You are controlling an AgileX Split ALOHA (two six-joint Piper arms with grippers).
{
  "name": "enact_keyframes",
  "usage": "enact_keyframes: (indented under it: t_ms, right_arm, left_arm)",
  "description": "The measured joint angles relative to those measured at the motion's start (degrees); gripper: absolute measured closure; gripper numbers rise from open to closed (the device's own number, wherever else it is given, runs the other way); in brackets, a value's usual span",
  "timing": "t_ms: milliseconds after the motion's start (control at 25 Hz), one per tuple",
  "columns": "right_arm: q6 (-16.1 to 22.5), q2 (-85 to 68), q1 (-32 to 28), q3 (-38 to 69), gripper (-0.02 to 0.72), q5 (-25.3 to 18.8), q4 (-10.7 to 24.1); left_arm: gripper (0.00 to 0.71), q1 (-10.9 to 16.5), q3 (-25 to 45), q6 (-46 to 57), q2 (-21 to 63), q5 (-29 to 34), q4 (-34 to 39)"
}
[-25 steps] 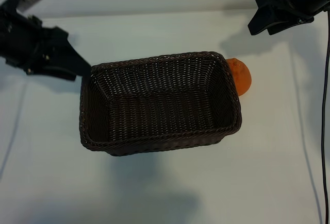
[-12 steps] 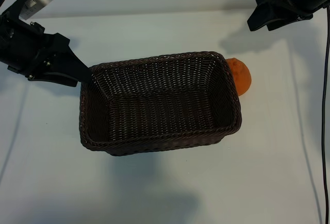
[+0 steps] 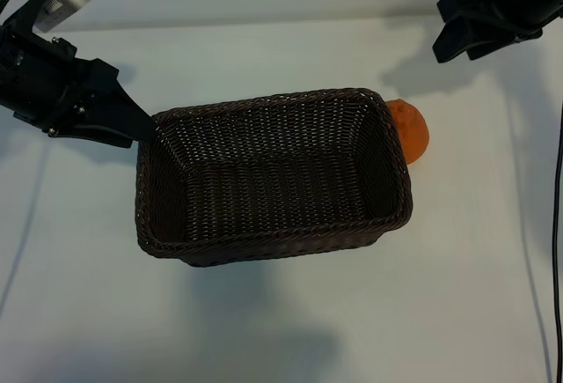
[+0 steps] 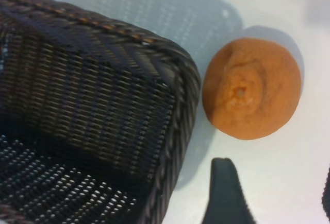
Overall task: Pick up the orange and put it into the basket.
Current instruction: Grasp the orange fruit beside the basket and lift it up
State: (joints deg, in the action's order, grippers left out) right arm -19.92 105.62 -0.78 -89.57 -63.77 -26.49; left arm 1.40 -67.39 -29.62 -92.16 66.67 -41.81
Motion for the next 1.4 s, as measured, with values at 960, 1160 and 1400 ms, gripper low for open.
enact_keyframes:
  t_ms: [960, 1160, 1400]
  right_arm:
    - [-5.42, 8.59, 0.00, 0.00, 0.259, 6.87, 0.09]
    - [-5.97, 9.79, 0.00, 0.00, 0.259, 7.27, 0.09]
    - [-6.10, 12.08, 0.00, 0.00, 0.259, 5.72, -0.18]
  left_arm:
    - [0.299, 0.00, 0.00, -0.16, 0.00, 0.00, 0.00]
    - [0.299, 0.00, 0.00, -0.16, 0.00, 0.00, 0.00]
    - [0.299, 0.00, 0.00, -0.16, 0.00, 0.00, 0.05]
